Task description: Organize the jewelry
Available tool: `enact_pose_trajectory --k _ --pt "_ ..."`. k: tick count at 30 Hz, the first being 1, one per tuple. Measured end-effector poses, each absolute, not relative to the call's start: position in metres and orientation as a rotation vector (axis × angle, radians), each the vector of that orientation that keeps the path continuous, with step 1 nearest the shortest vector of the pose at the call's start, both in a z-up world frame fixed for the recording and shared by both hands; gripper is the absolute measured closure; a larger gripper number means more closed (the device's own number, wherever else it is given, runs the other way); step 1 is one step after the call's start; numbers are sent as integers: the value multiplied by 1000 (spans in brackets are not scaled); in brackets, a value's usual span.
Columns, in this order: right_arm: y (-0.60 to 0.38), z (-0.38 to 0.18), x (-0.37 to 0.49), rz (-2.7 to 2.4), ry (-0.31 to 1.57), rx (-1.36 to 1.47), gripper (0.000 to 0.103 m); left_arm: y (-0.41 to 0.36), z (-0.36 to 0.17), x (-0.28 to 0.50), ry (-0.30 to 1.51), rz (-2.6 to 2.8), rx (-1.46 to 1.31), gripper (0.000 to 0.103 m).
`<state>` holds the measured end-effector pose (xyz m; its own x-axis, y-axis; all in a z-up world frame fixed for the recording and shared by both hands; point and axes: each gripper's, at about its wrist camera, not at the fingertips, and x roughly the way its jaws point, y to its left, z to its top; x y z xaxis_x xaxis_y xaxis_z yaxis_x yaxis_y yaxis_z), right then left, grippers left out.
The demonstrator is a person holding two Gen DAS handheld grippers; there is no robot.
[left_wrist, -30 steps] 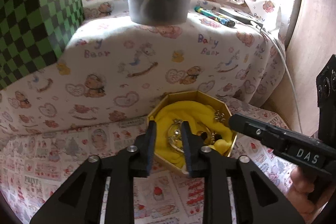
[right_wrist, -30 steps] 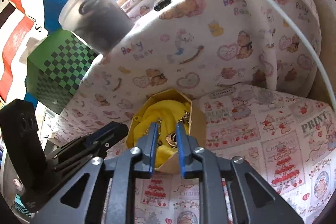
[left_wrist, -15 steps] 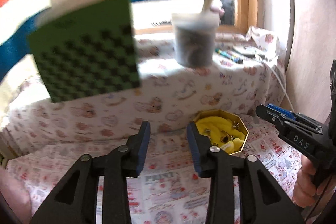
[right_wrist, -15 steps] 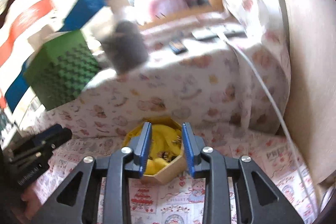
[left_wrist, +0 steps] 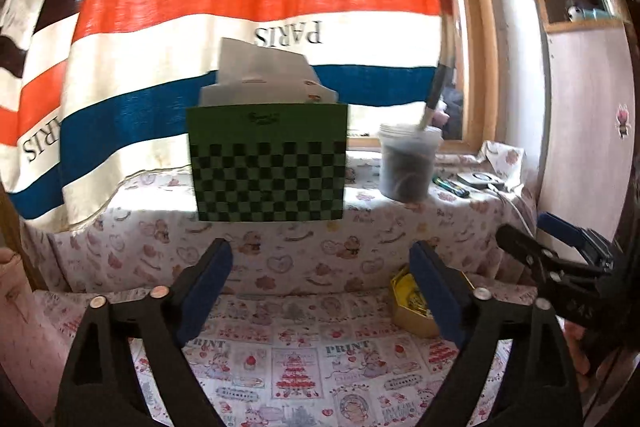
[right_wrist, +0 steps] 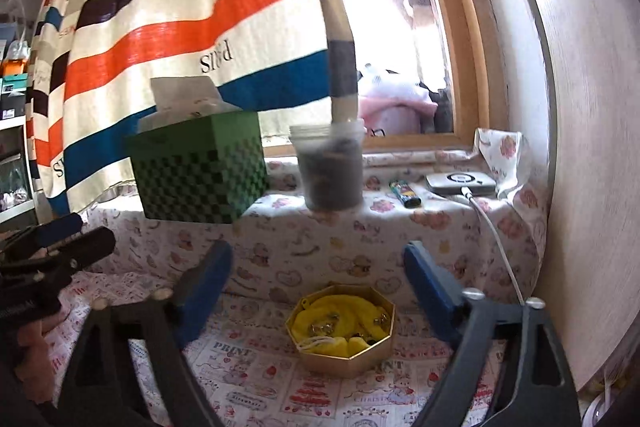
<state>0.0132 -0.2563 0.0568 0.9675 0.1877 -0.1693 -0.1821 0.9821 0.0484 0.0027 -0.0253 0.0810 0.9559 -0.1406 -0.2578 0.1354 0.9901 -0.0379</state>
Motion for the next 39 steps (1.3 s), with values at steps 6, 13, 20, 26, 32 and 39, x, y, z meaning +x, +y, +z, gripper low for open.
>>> enact_pose_trajectory --k 6,13,20,26,32,39 --pt "-248 42 8 193 136 -17 0 -13 67 3 214 -137 -29 3" --pt "-246 19 17 195 165 -16 0 -11 41 12 219 -102 -12 2" --pt "-238 3 25 186 205 -81 0 -11 18 22 253 -71 35 2" --pt "-241 -2 28 189 219 -63 0 -4 7 25 253 -39 26 2" --pt "-246 -4 35 166 250 -39 0 -1 2 31 287 2 11 2" --pt "-245 -3 34 162 250 -44 0 4 1 31 294 15 -7 1"
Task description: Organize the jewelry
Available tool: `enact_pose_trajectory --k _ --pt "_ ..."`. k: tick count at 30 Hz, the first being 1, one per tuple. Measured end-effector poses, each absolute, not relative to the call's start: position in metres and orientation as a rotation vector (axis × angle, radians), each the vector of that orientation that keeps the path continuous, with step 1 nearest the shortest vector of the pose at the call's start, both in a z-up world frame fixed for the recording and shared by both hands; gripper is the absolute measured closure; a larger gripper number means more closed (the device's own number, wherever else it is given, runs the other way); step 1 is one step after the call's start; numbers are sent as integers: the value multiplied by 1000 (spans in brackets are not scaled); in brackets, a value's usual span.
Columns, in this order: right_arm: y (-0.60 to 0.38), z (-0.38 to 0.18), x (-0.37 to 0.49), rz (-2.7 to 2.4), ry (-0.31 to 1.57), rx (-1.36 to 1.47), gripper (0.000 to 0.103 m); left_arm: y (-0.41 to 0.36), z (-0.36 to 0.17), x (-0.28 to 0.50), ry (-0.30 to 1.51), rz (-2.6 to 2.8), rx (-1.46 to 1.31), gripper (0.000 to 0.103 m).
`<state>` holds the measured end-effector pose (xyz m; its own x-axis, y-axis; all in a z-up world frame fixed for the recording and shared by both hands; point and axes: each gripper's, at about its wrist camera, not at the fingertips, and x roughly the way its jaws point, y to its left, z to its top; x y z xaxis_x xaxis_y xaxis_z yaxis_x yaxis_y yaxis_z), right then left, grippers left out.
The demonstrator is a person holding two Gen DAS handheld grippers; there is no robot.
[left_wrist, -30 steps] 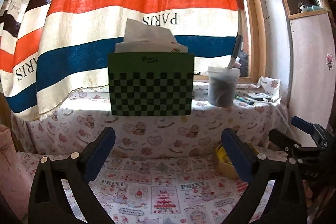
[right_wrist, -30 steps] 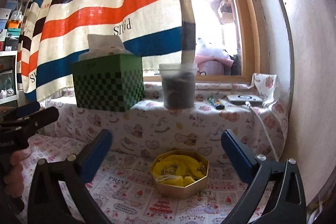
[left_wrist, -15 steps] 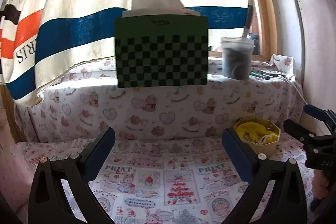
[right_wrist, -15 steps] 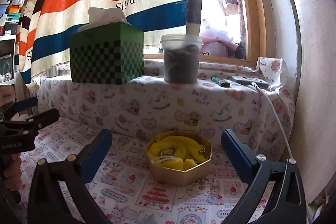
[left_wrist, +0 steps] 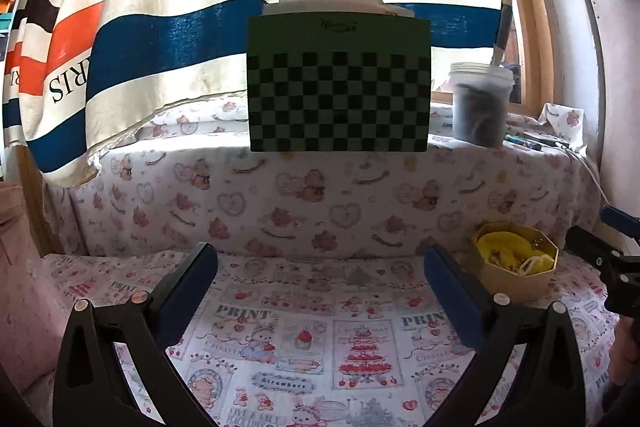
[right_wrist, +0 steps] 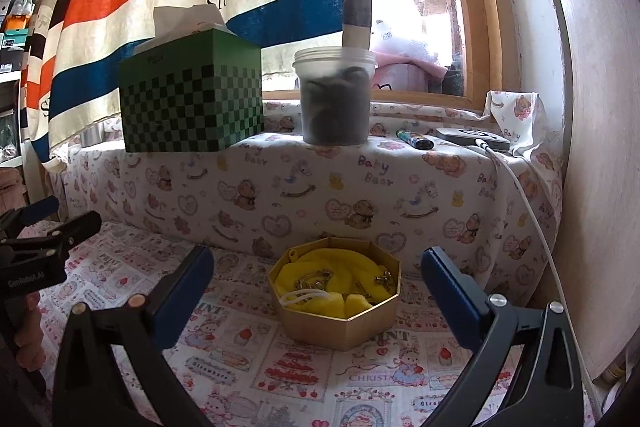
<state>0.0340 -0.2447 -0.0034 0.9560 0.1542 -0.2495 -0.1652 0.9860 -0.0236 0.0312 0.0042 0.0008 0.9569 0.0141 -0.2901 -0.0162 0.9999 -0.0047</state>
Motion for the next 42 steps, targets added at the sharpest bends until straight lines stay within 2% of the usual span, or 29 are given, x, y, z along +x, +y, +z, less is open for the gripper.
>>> enact_pose_trajectory --k 42 --pt "-247 -3 34 131 250 -41 0 6 1 30 300 59 -6 0"
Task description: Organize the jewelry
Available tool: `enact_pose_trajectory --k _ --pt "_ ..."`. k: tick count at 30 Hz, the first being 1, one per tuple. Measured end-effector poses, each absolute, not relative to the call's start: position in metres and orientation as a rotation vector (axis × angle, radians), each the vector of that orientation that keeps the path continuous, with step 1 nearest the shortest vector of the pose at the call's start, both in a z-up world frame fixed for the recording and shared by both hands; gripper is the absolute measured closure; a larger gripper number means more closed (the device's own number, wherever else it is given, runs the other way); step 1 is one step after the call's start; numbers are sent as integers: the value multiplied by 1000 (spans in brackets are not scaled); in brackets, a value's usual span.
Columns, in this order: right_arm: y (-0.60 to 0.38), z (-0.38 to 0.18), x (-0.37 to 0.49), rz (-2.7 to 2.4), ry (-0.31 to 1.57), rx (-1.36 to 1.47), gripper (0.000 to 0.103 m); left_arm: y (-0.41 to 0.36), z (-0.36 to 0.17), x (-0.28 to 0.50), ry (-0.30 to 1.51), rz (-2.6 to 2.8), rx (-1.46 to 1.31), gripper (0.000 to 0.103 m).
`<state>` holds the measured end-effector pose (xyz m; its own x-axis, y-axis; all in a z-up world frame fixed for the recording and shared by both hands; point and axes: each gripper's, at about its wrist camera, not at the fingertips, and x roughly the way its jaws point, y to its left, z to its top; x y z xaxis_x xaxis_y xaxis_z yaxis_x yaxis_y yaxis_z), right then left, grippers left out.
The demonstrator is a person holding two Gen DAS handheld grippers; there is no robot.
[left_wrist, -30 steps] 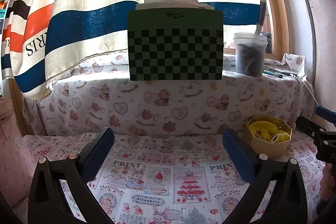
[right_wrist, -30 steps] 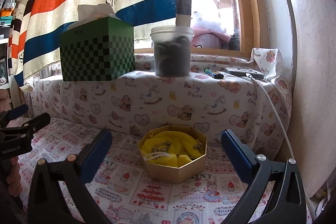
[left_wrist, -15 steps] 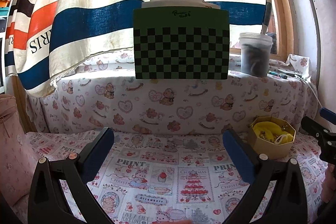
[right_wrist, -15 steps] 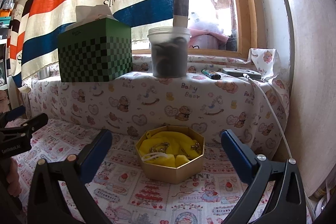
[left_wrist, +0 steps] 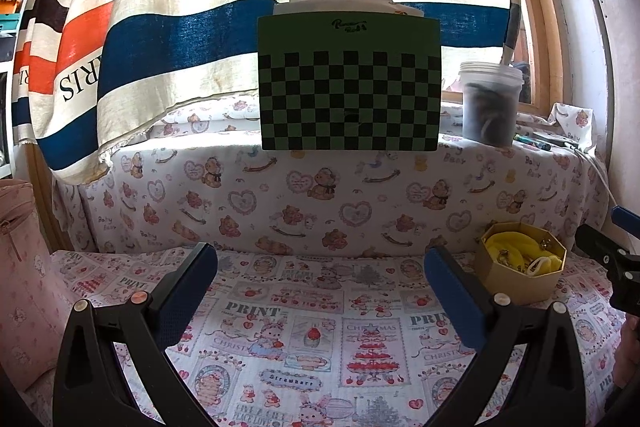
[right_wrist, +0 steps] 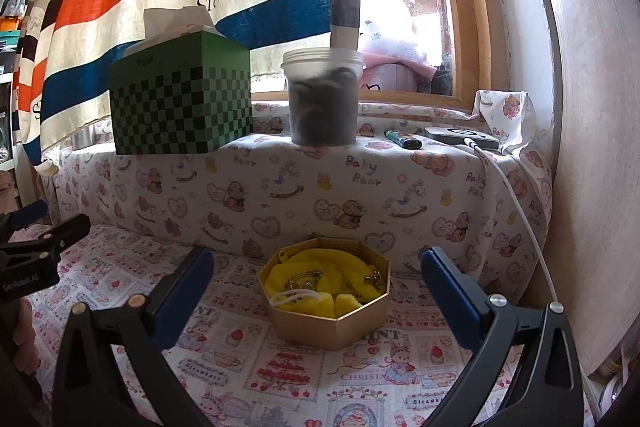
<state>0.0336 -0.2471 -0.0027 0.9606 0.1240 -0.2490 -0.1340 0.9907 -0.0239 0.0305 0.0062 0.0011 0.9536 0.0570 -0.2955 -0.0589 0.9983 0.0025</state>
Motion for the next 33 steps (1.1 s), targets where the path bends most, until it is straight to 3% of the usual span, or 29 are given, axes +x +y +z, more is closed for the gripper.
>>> enact_pose_trajectory --k 33 --pt "-248 -4 34 120 249 -45 0 4 1 28 295 54 -10 0"
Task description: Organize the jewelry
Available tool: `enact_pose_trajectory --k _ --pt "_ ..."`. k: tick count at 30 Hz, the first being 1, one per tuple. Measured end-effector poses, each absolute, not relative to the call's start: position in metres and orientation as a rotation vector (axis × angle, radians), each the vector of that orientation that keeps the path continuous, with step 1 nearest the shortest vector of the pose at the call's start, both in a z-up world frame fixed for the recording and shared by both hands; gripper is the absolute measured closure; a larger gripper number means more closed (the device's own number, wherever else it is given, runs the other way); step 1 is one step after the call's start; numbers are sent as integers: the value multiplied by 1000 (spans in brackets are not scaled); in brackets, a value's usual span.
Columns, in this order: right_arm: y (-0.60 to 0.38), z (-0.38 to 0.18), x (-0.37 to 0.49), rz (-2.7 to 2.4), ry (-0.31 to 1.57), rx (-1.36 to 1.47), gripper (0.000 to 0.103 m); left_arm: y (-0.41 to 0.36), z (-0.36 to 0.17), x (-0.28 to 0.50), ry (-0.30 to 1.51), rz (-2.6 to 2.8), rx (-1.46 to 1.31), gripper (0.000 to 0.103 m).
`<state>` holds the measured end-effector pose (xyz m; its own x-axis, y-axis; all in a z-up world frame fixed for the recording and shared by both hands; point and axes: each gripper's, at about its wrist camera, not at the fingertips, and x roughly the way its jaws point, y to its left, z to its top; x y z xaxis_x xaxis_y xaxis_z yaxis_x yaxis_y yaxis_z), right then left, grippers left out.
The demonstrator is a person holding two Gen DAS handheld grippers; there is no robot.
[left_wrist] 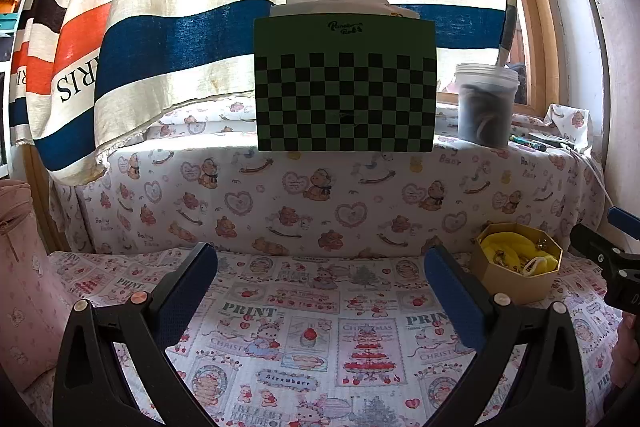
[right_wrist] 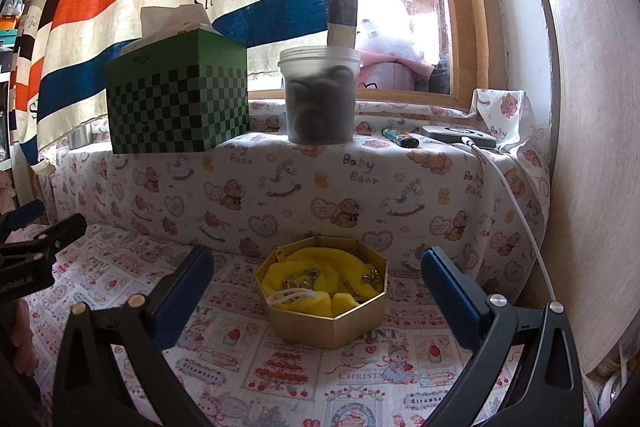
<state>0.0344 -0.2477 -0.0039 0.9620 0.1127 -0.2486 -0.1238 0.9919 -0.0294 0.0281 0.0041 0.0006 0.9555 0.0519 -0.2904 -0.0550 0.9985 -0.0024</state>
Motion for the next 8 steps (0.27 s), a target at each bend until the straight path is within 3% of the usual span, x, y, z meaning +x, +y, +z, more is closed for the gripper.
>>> enact_pose_trajectory --k 8 --pt "-247 -4 33 115 253 -43 0 5 1 28 294 60 -14 0"
